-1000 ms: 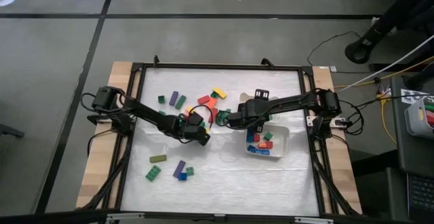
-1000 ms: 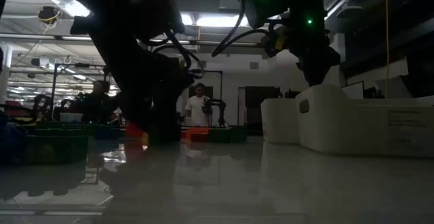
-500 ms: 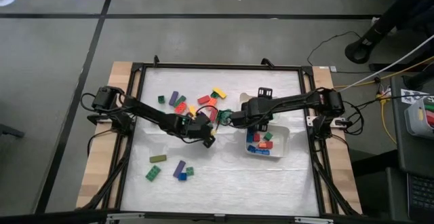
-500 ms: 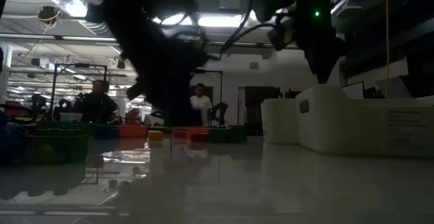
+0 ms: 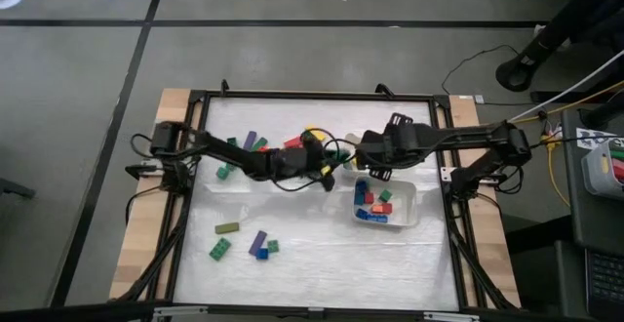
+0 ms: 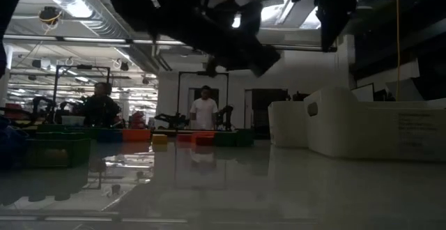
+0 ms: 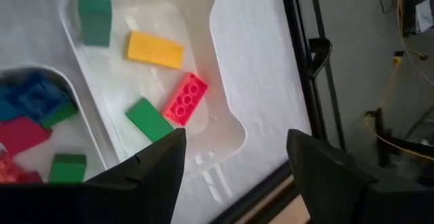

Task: Sort blocks by size
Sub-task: Put the green rectangle game piece into the top white bin, then put the orange rectangle game piece into the top white bin, then put the green rectangle game piece into the top white bin

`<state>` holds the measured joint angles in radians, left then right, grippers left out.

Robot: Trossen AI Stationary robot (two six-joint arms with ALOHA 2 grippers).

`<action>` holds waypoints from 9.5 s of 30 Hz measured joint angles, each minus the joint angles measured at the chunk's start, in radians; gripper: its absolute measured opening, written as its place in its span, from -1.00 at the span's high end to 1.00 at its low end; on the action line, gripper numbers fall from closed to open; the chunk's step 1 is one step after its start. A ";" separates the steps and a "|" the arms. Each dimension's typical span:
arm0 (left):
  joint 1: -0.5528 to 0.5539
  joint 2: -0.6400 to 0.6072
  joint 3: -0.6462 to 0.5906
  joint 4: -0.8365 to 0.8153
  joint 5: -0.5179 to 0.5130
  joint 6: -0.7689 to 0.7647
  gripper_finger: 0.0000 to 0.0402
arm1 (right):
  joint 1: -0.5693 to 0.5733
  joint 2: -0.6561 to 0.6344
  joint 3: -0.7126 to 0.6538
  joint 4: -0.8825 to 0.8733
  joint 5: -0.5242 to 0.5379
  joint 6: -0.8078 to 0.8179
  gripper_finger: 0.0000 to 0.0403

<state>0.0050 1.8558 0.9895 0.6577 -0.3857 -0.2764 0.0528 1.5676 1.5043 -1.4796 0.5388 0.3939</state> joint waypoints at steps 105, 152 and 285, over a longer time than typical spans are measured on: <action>0.149 -0.129 0.123 -0.630 0.304 -0.097 0.61 | 0.130 -0.011 -0.001 0.354 -0.069 -0.063 -0.27; 0.075 -0.612 -0.189 -0.821 0.262 0.033 0.11 | 0.129 0.235 0.000 0.647 -0.106 -0.763 -0.27; -0.072 -0.797 -0.425 -0.729 0.251 -0.045 0.11 | 0.031 0.550 0.007 0.684 -0.683 -0.755 0.55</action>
<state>-0.0672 1.0584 0.5644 -0.0718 -0.1349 -0.3218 0.0841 2.1177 1.5110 -0.7953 -0.1444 -0.3607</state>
